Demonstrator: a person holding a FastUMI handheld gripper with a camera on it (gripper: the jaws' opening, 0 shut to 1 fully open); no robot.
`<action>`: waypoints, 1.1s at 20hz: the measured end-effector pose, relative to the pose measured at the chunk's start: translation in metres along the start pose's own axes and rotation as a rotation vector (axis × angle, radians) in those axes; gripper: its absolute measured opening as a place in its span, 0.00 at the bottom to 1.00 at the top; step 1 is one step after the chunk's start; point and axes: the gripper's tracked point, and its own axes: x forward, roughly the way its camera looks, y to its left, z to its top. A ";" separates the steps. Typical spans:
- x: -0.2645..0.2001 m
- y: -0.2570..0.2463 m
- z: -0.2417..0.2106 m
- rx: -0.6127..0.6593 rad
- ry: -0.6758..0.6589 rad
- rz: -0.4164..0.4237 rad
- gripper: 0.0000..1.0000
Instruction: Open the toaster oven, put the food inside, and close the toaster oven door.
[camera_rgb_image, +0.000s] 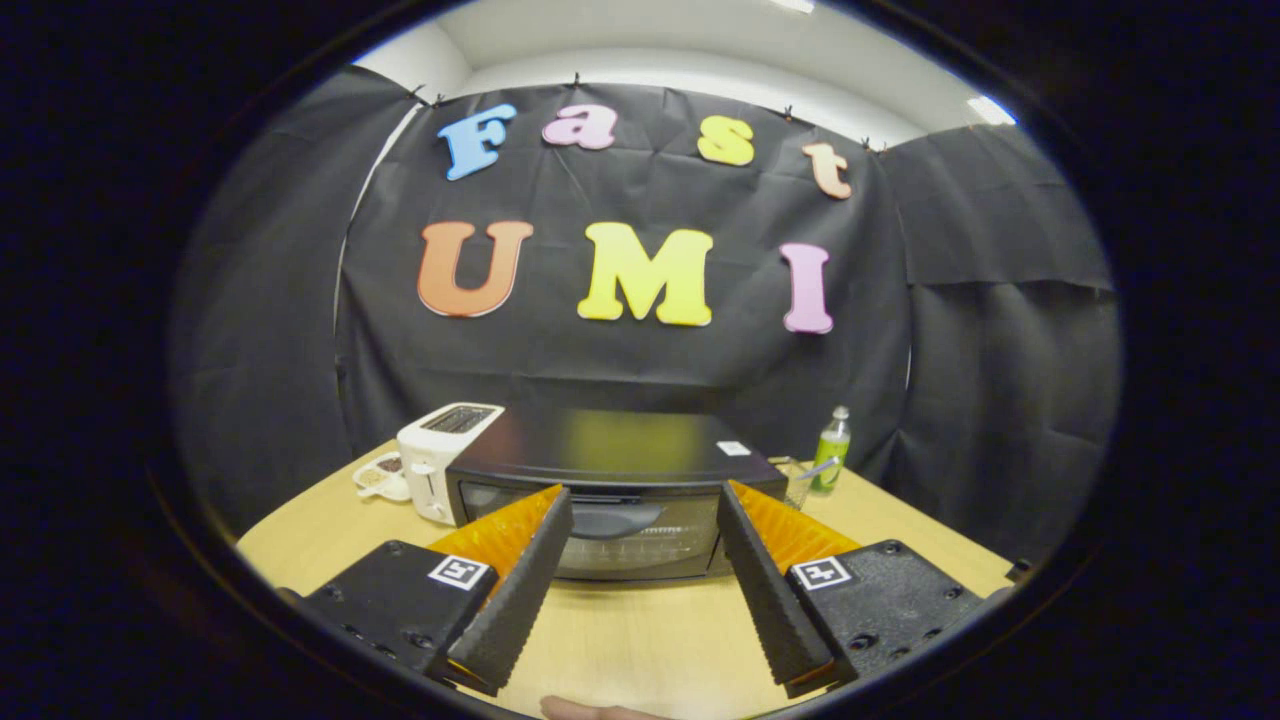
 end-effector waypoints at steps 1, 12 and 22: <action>-0.012 -0.001 0.014 0.001 -0.019 0.000 0.95; -0.138 -0.022 0.118 0.070 -0.131 0.019 0.94; -0.190 -0.028 0.112 0.101 -0.121 0.015 0.94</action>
